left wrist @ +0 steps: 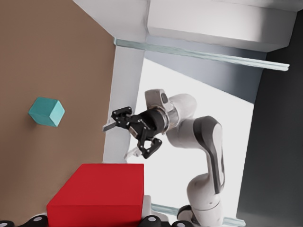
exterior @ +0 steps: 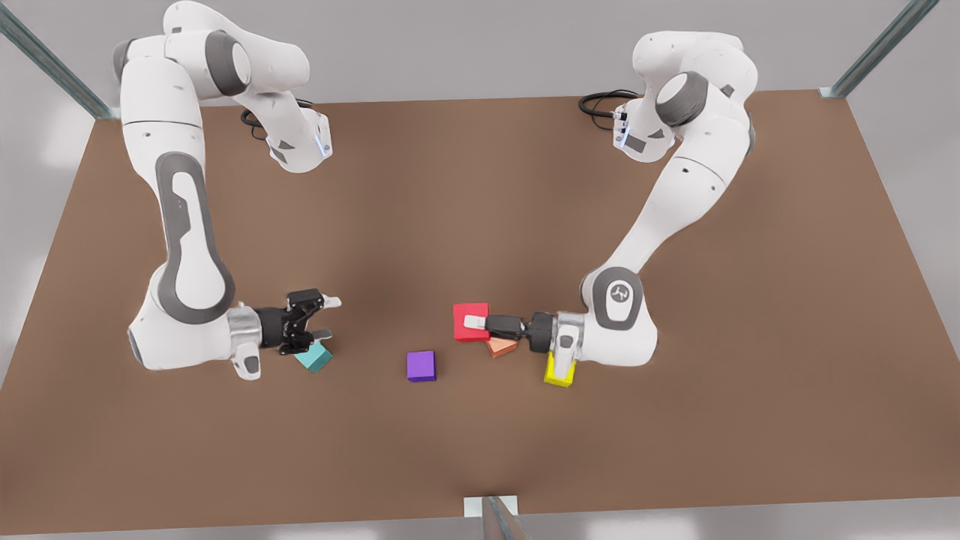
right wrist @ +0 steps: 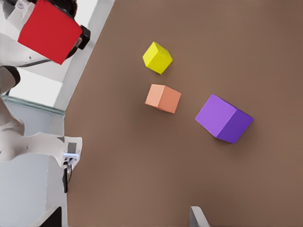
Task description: Pick up red wooden cube and pass to hand red wooden cube and place in blue wooden cube
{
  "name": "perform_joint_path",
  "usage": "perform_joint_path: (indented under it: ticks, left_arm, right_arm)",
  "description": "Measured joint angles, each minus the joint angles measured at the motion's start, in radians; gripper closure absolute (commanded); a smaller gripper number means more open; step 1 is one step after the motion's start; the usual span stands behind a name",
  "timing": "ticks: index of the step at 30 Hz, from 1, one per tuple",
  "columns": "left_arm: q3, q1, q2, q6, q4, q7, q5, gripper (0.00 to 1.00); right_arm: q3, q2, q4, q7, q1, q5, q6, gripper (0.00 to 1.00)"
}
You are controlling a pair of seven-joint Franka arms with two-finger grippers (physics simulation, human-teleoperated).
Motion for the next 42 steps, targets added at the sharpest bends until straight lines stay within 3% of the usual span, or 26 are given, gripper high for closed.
perform_joint_path:
  ticks: [7,18,42]
  left_arm:
    - [0.0,-0.056,0.037,0.059,0.044,-0.105,-0.007,0.3]
    - [0.004,-0.084,0.04,0.103,0.047,-0.158,-0.001,0.3]
    - [0.005,-0.091,0.036,0.137,0.047,-0.162,0.049,0.3]
  right_arm:
    - [0.002,-0.005,-0.039,-0.454,0.053,0.256,0.197,0.0]
    - [0.023,0.005,-0.125,-0.936,0.072,0.486,0.139,0.0]
    - [0.03,0.059,-0.066,-1.354,0.188,0.663,0.232,0.0]
